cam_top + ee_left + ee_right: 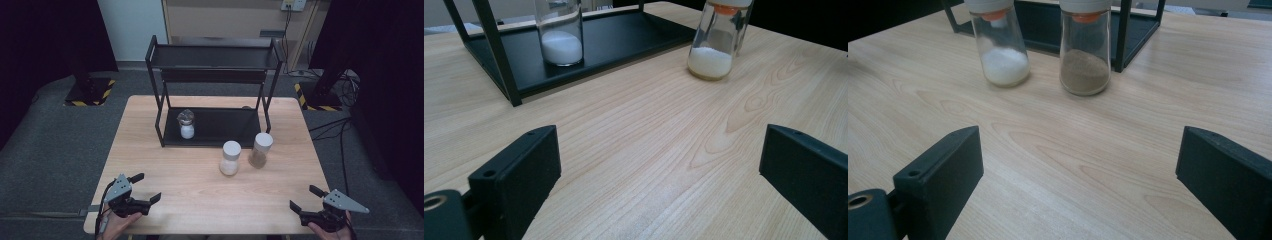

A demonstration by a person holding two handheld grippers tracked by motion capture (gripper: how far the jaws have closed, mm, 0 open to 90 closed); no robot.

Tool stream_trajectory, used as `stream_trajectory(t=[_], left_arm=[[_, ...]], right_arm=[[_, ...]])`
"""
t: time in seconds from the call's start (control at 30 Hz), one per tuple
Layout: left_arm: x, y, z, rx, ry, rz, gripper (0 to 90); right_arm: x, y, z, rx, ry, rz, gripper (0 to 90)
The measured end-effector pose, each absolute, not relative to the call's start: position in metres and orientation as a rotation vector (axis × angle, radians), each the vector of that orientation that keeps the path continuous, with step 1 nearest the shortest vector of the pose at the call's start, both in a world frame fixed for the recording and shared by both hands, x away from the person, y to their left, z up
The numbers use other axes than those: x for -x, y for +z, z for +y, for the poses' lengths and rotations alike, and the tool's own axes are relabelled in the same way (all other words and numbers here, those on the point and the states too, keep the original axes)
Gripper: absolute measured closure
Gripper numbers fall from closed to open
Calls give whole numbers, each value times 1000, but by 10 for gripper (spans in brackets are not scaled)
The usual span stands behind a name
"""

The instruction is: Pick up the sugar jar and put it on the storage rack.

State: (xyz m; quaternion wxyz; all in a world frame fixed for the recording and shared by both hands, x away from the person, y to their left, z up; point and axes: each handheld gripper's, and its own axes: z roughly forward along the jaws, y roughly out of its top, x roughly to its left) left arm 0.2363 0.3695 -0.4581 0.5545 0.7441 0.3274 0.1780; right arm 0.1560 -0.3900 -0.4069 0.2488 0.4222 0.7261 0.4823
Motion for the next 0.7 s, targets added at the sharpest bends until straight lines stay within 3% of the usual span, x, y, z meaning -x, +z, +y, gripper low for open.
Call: stream_trajectory(t=[0.7], left_arm=[[-235,-458,372,-1745,416,792,15]], right_arm=[[-179,-379,-368,-1042,1370,2031,52]])
